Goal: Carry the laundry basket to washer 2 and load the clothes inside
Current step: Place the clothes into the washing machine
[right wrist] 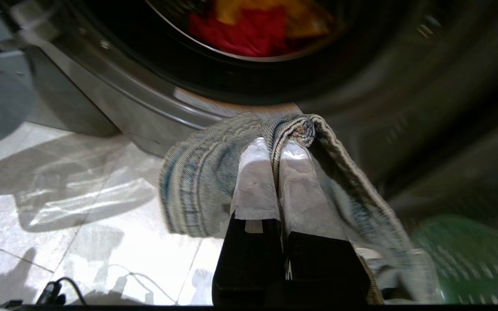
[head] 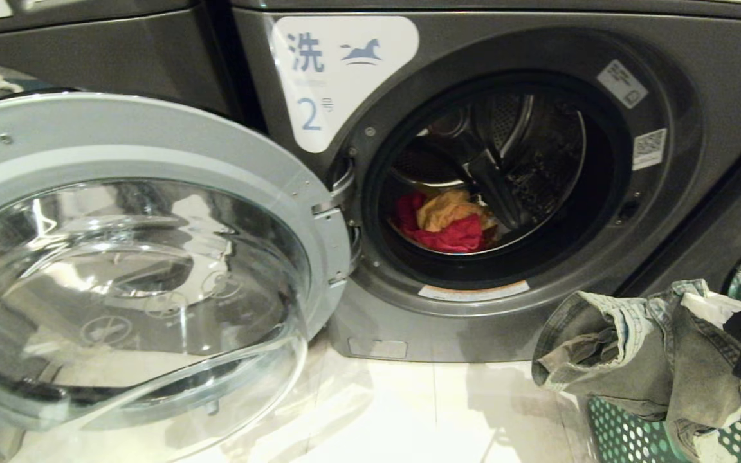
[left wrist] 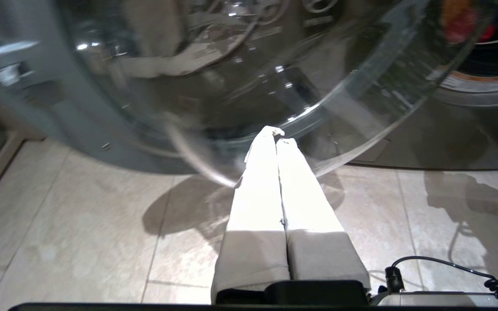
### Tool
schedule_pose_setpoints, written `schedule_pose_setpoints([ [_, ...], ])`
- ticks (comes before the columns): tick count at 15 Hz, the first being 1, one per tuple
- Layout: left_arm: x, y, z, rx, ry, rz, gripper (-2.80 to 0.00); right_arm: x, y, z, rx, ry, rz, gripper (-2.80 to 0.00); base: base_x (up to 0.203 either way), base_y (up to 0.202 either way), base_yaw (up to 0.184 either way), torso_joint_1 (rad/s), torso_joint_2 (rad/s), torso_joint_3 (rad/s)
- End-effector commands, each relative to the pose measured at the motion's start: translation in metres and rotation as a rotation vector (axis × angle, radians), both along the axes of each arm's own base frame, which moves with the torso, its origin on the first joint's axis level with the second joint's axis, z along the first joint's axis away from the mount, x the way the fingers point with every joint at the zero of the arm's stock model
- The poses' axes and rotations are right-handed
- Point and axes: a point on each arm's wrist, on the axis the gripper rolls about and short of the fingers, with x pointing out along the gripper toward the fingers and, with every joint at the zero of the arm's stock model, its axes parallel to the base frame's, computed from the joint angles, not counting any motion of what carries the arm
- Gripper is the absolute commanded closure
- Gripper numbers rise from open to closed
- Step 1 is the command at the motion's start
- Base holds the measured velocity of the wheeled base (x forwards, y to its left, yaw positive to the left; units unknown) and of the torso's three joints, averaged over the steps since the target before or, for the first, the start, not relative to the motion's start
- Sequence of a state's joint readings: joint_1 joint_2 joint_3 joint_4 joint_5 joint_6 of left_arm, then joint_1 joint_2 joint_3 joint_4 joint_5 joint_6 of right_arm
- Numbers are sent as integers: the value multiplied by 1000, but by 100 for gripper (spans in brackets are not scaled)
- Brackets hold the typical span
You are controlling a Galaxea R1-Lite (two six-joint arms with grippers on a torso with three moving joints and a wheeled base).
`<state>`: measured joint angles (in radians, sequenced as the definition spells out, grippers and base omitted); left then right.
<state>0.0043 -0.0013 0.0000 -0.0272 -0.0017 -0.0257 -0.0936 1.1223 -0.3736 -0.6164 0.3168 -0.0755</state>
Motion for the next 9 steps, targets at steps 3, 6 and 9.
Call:
schedule_pose_setpoints([
  [3,1,0,-3,0,10,1,0,12,-1,-5,-1,1,2,0,1,-8,172,1,2,-2],
  [6,1,0,-3,0,10,1,0,14,-1,-6,1,9,1,0,2,-8,176,2,4,2],
  [9,1,0,-3,0,10,1,0,19,-2,-8,-1,26,-3,0,2,-6,105,5,1,4],
])
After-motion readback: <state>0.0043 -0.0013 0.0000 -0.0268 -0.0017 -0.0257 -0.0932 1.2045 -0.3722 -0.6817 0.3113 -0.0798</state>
